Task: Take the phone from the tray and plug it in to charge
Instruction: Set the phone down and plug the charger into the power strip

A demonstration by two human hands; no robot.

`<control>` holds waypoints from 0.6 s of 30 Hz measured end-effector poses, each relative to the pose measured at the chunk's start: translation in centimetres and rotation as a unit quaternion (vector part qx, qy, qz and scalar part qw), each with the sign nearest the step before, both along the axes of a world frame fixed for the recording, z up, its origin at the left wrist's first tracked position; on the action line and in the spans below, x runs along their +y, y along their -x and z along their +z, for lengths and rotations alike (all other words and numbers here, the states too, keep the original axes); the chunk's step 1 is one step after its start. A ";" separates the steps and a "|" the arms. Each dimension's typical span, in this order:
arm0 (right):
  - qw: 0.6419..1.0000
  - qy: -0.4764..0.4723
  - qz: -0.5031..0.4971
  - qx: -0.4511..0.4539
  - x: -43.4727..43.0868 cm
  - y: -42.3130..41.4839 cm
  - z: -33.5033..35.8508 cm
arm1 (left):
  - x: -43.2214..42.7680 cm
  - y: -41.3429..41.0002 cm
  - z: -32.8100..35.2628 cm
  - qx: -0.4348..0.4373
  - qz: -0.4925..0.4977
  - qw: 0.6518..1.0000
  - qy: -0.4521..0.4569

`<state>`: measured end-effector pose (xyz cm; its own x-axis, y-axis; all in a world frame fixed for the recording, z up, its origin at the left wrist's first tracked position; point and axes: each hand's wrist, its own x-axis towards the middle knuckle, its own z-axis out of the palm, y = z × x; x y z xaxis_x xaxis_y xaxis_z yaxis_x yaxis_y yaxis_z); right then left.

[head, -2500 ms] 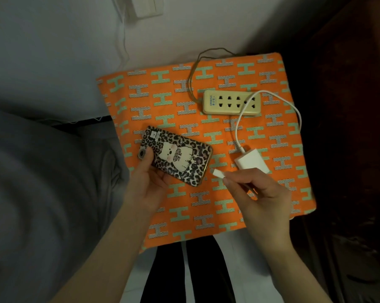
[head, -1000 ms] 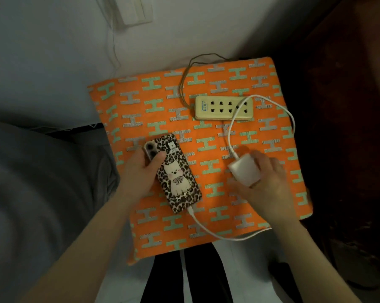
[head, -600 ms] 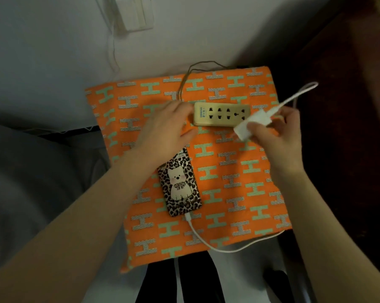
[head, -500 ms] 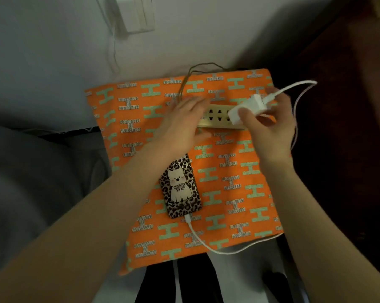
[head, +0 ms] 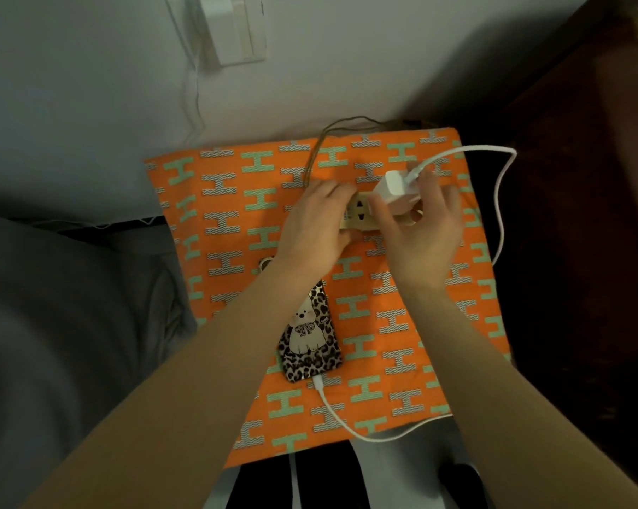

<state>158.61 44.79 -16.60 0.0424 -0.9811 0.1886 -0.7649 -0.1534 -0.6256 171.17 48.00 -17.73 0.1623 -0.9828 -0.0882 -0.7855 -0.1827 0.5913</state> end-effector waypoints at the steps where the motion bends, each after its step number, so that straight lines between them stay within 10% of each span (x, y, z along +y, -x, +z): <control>1: 1.000 0.001 -0.007 0.000 0.1 -0.1 -0.1 | 0.0 0.0 0.0 -0.002 0.001 1.000 0.000; 18: 0.999 0.042 -0.028 -0.014 1.8 -0.4 -2.5 | 0.2 0.4 -0.1 -0.015 0.006 1.000 0.017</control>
